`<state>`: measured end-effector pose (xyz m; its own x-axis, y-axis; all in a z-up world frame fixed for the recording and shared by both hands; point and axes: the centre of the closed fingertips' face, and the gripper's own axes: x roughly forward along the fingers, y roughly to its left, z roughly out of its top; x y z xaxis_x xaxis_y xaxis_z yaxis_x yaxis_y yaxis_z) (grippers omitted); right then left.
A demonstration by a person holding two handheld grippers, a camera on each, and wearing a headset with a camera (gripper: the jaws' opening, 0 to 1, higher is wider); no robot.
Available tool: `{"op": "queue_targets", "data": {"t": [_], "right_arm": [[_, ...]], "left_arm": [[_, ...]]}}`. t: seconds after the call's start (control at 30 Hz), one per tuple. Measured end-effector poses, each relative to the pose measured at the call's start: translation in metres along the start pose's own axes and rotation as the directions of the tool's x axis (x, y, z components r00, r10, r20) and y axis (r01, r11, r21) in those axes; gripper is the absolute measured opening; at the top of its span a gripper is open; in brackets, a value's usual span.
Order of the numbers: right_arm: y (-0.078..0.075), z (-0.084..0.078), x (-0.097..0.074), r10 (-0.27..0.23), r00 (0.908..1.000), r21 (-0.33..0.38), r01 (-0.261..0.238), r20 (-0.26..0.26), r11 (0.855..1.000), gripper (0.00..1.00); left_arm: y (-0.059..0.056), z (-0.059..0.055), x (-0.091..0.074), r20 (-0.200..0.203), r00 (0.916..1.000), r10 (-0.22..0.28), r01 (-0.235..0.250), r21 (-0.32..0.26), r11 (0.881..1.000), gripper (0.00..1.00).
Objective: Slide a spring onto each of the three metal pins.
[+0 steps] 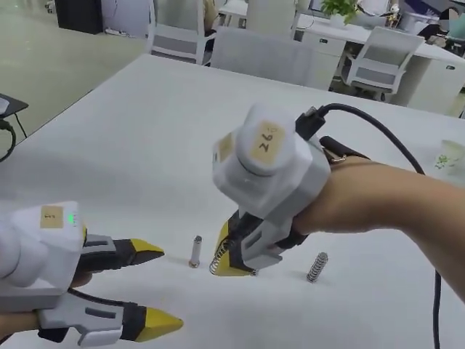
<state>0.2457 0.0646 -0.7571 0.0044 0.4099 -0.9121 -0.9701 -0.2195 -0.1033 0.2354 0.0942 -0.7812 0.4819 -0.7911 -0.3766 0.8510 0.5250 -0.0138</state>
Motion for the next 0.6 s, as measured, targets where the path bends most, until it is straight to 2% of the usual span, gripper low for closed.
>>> {"op": "queue_targets", "data": {"t": [0.6], "right_arm": [[-0.027, 0.002, -0.002, -0.036, 0.9993, 0.012, 0.036, -0.002, 0.999, 0.09]], "left_arm": [[0.006, -0.008, -0.006, -0.009, 0.9990, 0.044, -0.044, -0.013, 0.999, 0.62]]}}
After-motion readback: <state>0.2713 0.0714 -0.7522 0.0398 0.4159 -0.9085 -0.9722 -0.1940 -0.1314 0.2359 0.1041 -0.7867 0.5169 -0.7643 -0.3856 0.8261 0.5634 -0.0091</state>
